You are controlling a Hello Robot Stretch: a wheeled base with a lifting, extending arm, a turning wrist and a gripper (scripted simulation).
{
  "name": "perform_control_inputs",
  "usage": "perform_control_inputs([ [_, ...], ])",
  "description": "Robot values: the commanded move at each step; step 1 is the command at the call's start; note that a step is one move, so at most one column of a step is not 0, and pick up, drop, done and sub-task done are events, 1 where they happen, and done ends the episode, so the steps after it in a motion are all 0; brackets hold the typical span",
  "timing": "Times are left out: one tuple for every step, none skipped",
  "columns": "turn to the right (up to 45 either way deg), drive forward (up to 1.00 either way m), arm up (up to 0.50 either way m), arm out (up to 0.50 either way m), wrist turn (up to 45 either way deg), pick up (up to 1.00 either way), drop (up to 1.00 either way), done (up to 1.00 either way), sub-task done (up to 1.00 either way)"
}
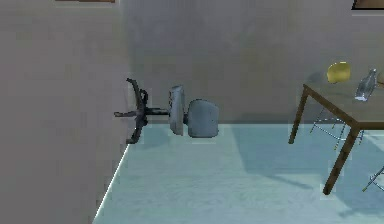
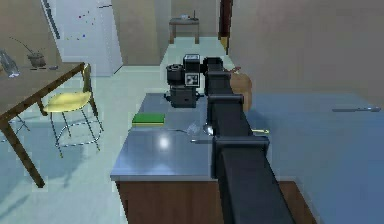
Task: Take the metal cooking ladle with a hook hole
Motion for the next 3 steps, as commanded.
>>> perform_control_inputs([
  [0.0, 0.0, 0.0, 0.0, 9.0, 0.0, 0.0, 0.0, 0.0],
  [0.0, 0.0, -0.14, 0.0, 0.0, 0.0, 0.0, 0.0, 0.0],
  [0.0, 0.0, 0.0, 0.0, 0.0, 1.0, 0.0, 0.0, 0.0],
])
